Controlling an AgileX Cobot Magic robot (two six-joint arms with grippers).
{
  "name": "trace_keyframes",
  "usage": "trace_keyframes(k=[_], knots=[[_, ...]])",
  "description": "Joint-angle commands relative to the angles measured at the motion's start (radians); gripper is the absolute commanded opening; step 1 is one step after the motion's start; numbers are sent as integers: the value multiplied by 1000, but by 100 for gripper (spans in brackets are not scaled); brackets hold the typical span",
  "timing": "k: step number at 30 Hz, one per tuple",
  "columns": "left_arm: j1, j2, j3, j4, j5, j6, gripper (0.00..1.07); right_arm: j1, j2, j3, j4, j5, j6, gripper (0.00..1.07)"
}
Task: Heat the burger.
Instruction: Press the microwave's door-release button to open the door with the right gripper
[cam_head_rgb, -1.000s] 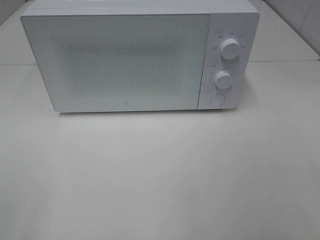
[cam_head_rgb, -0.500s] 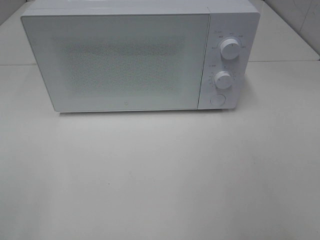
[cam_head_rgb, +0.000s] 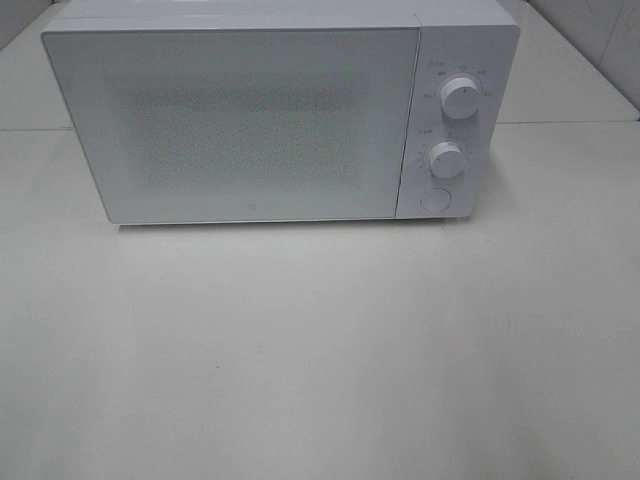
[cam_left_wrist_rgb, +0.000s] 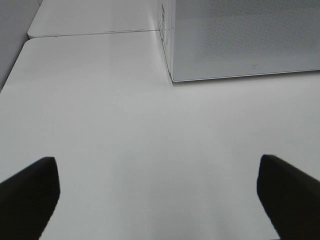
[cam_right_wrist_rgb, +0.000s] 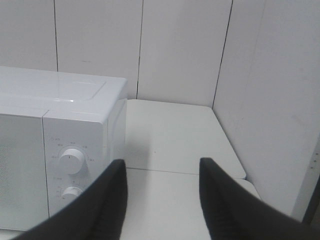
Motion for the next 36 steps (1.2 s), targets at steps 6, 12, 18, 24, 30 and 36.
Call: trace_keyframes(k=[6, 12, 18, 24, 30, 36], knots=[[1, -17, 1, -2, -1, -5, 105, -8, 272, 31, -10, -276, 1, 35], [1, -17, 1, -2, -1, -5, 105, -8, 412, 67, 0, -443, 30, 13], [1, -17, 1, -2, -1, -5, 105, -8, 567, 137, -3, -685, 73, 0], [1, -17, 1, -2, -1, -5, 105, -8, 729, 192, -9, -891, 88, 0], [1, -17, 1, -2, -1, -5, 105, -8, 918, 196, -89, -1119, 123, 0], [1, -17, 1, -2, -1, -5, 105, -8, 1059, 196, -80, -1152, 279, 0]])
